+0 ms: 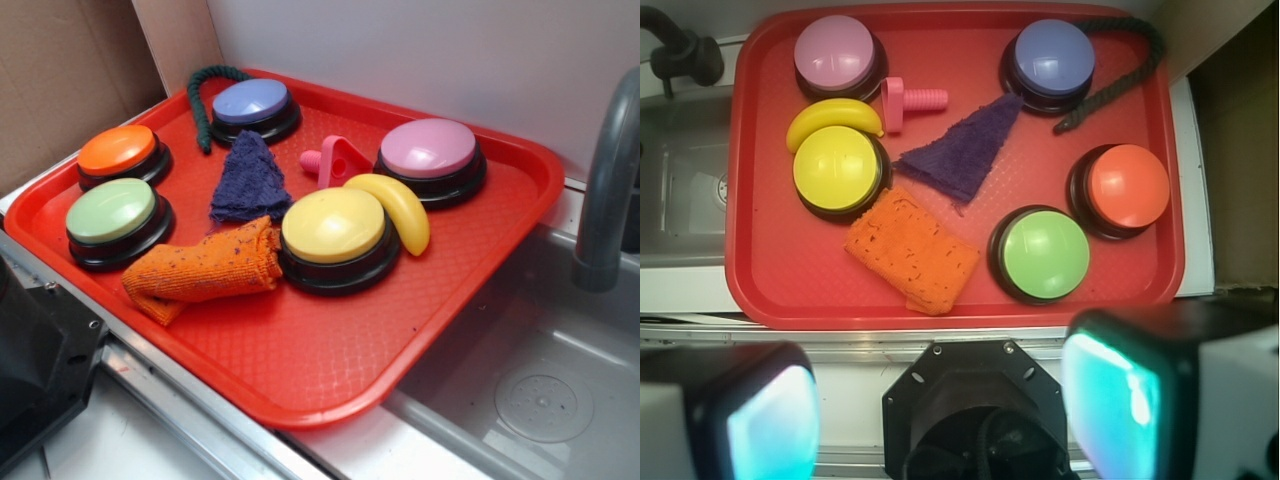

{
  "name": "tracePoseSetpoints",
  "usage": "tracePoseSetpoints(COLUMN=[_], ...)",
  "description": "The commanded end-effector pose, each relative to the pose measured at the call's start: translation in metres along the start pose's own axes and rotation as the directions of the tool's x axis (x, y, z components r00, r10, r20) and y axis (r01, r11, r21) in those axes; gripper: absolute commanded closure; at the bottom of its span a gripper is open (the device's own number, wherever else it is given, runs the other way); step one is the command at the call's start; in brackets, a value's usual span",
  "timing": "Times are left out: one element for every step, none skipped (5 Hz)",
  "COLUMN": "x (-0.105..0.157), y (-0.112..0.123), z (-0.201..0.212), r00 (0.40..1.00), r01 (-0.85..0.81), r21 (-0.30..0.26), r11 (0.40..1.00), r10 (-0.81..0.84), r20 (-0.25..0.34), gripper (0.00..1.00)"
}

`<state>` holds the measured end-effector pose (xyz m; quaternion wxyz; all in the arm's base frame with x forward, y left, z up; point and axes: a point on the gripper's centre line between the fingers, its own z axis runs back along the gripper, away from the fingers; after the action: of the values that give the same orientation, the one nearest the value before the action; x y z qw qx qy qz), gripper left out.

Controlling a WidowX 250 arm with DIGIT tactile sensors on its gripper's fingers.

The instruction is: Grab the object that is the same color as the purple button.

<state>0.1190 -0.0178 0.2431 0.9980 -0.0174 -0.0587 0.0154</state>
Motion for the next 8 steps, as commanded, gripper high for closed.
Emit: tracePoseSetpoints(x=[0.0,0.016,0.027,0.047,0.066,0.078,0.089,0.097], y=[0.0,0.004,0.015,0.028,0.035,0.044,0.049,0.053], z=[0.0,-0.014,-0.022,-0.051,-0.079,-0.102,-0.124,-0.142], r00=[1.0,0.998,0.99,0.971,0.938,0.903,0.883,0.859], r01=[0.0,-0.043,-0.097,-0.228,-0.338,-0.42,-0.459,-0.5], r21=[0.0,0.005,-0.064,-0.005,0.032,0.047,0.083,0.103], r11=[1.0,0.999,0.993,0.974,0.94,0.906,0.885,0.86], r10=[0.0,0.043,0.103,0.228,0.334,0.412,0.445,0.476], r20=[0.0,0.056,0.1,0.079,0.094,0.126,0.149,0.188], gripper=[0.0,0.0,0.0,0.0,0.0,0.0,0.0,0.0])
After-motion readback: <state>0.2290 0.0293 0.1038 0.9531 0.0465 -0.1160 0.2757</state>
